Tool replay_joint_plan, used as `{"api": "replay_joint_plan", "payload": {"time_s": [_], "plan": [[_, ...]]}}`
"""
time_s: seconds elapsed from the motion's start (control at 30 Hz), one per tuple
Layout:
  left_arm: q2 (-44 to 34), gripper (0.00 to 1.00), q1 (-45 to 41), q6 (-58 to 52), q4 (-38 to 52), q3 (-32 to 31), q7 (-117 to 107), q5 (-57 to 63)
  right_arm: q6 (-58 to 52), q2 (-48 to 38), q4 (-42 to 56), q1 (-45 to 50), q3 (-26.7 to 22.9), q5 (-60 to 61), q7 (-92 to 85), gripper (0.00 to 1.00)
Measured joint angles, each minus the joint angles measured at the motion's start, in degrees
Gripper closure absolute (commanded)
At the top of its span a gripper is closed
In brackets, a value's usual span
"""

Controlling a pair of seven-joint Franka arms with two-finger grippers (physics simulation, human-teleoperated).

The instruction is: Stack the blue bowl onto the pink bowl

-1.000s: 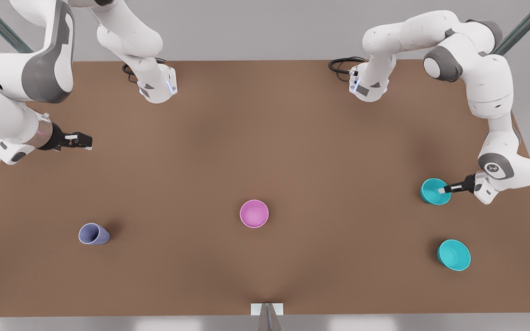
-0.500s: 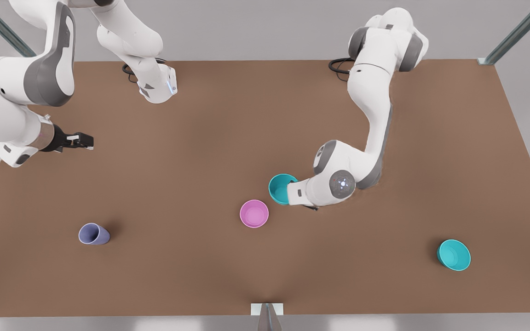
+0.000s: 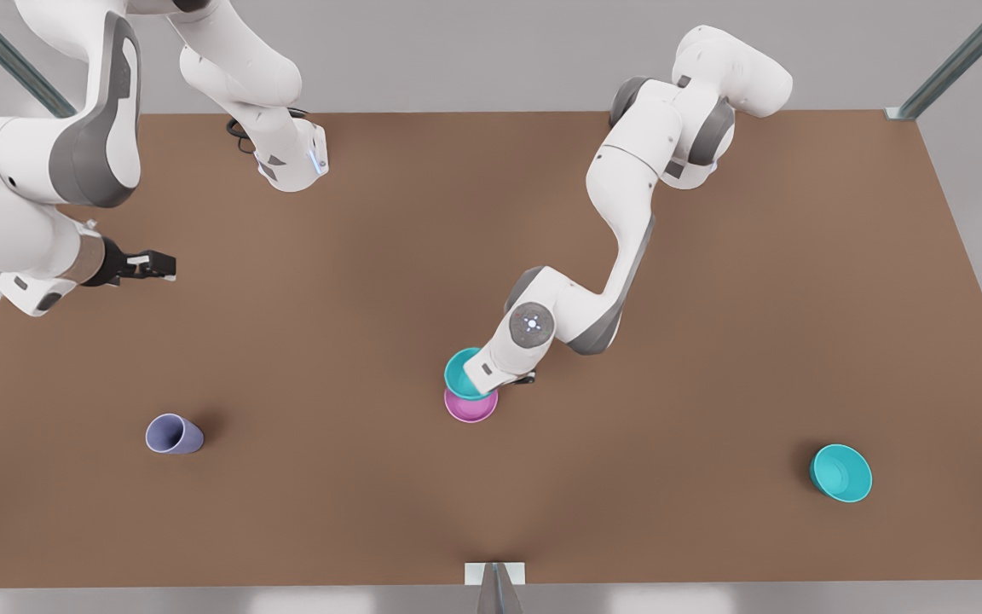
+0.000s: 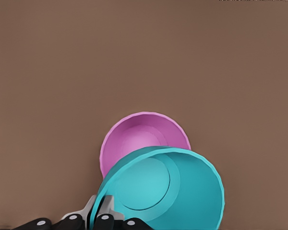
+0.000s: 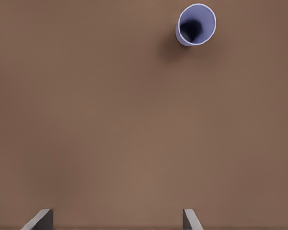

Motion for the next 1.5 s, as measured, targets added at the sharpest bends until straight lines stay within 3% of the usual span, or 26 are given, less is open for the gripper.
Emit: {"api": "replay_joint_plan", "payload": {"time_s": [0.83, 0.87, 1.07, 1.17, 1.27, 1.3, 1.37, 1.4, 1.5], "plan": [[0.47, 0.79, 1.08, 5.0, -0.71, -1.59, -23.08, -1.95, 1.74, 0.95, -0.26, 0.12, 0.01, 0.06, -0.77, 0.0], [0.47, 0.0, 1.08, 5.02, -0.75, -1.62, -23.38, -2.03, 1.81, 0.97, -0.31, 0.1, 0.01, 0.06, -0.79, 0.0], [-1.96, 0.0, 0.91, 1.54, -1.43, -0.15, -22.8, -3.45, 2.1, 0.98, -0.6, 0.12, 0.01, 0.06, -0.87, 0.0], [-17.96, 0.0, 0.85, -11.25, -7.04, 11.13, -20.35, -0.52, 2.17, 0.94, -0.67, 0.11, 0.01, 0.06, -0.9, 0.0], [-28.19, 0.0, 1.61, -26.04, -7.69, 30.09, -15.68, 0.32, 2.19, 0.9, -0.62, 0.15, 0.01, 0.06, -0.92, 0.0], [-30.85, 0.0, 4.81, -29.89, -8.48, 28.88, -14.02, 0.66, 2.19, 0.9, -0.62, 0.18, 0.01, 0.06, -0.93, 0.0], [-42.09, 0.0, 24.46, -33.72, -15.83, 1.51, -10.99, 7.75, 2.2, 0.89, -0.61, 0.22, 0.01, 0.06, -0.95, 0.0], [-47.76, 0.0, 29.13, -34.17, -21.13, -4.98, -9.61, 10.07, 2.2, 0.86, -0.59, 0.22, 0.01, 0.05, -0.95, 0.0], [-50.09, 0.0, 32.48, -37.96, -21.25, -10.58, -5.86, 12.71, 2.1, 0.47, -0.43, 0.23, 0.01, 0.05, -0.96, 0.0]]}}
